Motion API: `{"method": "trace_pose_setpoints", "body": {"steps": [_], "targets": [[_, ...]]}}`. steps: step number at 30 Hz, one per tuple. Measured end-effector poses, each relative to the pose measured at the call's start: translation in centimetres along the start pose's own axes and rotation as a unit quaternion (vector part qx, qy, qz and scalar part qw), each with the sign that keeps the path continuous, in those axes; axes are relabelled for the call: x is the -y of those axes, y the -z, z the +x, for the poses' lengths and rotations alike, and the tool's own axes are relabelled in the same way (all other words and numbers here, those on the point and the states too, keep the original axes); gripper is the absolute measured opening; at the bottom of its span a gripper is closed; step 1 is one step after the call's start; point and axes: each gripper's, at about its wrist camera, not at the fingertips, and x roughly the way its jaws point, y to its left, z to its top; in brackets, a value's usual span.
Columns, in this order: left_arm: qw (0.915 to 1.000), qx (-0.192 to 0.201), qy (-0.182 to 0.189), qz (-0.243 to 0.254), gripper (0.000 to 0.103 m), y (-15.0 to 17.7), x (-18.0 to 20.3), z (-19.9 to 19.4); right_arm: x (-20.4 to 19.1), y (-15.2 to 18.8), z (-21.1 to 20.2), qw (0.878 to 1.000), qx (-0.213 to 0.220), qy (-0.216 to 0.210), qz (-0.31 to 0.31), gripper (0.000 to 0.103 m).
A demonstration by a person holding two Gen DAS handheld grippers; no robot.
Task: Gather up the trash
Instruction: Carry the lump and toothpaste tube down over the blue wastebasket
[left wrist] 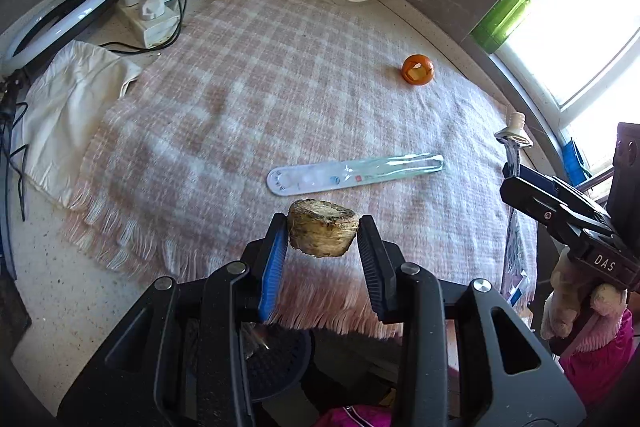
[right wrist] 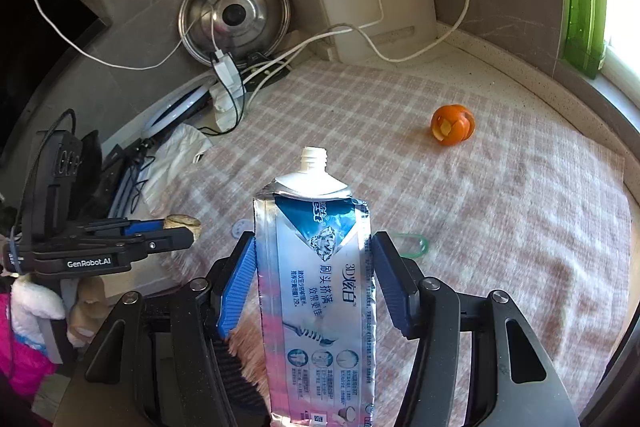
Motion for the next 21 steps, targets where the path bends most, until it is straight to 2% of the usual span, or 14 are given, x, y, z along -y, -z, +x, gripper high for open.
{"method": "trace_pose_setpoints", "body": {"steps": [9, 21], "targets": [[1.0000, -0.007, -0.002, -0.002, 0.036, 4.0, -2.9, -2.3, -4.9, 3.5, 0.4, 1.000, -0.015, -0.008, 0.012, 0.057], [0.9996, -0.027, 0.001, -0.009, 0.036, 8.7, -5.8, -3.2, -9.6, 8.0, 1.5, 0.999, -0.044, -0.010, 0.020, 0.057]]}}
